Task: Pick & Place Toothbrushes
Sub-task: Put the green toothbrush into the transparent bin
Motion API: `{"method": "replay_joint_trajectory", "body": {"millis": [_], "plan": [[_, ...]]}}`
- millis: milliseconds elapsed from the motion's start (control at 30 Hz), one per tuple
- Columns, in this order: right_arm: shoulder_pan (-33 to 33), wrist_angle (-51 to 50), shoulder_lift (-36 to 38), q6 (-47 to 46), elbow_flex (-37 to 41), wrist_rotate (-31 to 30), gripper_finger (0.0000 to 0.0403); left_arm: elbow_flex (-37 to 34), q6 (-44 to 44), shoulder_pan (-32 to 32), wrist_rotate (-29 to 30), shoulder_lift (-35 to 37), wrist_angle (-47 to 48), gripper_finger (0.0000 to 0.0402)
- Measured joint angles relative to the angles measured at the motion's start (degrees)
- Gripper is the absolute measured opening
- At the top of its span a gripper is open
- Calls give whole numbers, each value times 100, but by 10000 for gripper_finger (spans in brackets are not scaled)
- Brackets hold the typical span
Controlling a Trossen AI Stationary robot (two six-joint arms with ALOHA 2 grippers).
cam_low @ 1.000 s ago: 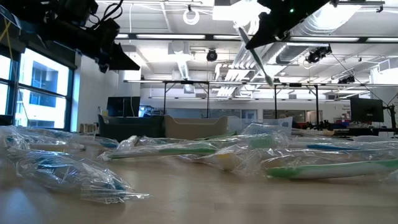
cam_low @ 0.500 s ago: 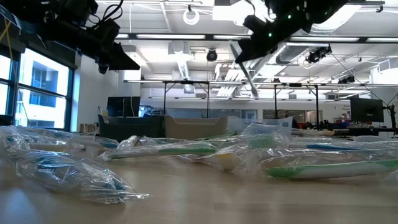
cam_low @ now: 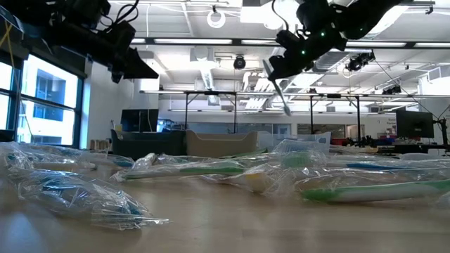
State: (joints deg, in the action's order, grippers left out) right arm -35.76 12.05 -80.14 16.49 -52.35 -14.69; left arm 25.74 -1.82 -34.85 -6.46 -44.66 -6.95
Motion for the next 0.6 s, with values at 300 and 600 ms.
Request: {"method": "replay_joint_trajectory", "body": {"millis": [300, 600], "plan": [[-260, -478, -548, -127, -449, 52, 18, 0, 2, 0, 22, 1, -62, 0], [-589, -1293, -1202, -295, -596, 309, 18, 0, 2, 0, 22, 1, -67, 0]]}}
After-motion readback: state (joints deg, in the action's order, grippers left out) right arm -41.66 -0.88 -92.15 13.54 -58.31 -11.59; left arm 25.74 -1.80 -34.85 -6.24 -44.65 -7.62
